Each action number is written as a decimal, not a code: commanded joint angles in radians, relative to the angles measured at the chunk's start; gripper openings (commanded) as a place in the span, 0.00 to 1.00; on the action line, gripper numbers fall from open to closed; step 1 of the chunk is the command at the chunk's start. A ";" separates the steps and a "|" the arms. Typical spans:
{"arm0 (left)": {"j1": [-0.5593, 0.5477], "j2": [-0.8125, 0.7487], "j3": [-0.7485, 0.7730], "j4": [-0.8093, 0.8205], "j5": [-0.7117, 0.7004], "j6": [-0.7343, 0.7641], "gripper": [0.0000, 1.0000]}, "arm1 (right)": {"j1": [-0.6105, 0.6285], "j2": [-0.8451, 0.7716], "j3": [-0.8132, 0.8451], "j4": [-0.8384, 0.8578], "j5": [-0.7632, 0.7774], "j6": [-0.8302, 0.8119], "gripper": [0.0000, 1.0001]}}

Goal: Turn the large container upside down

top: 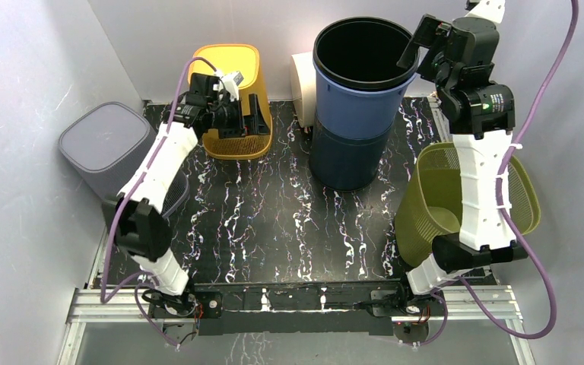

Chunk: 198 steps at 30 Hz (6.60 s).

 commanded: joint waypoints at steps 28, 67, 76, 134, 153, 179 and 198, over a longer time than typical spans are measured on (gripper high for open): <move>-0.147 -0.426 -0.327 -0.016 -0.015 -0.140 0.98 | -0.097 0.090 0.113 0.032 -0.212 0.013 0.02; -0.167 -0.077 0.392 0.605 0.157 -0.697 0.98 | -0.097 -0.119 0.057 0.303 -0.271 0.141 0.00; -0.263 0.068 0.639 0.439 0.147 -0.574 0.98 | -0.098 -0.130 0.029 0.313 -0.321 0.162 0.00; -0.313 -0.107 0.462 0.544 -0.048 -0.489 0.00 | -0.097 -0.217 -0.224 0.402 -0.456 0.248 0.83; -0.313 -0.096 0.553 0.670 0.083 -0.479 0.00 | -0.097 -0.193 0.013 0.472 -0.543 0.164 0.02; -0.313 -0.489 0.262 0.757 0.069 -0.341 0.00 | -0.097 -0.279 -0.330 1.250 -1.057 0.592 0.00; -0.314 -0.758 0.109 0.306 -0.327 -0.163 0.00 | 0.469 -0.336 -0.670 0.760 -0.772 0.260 0.00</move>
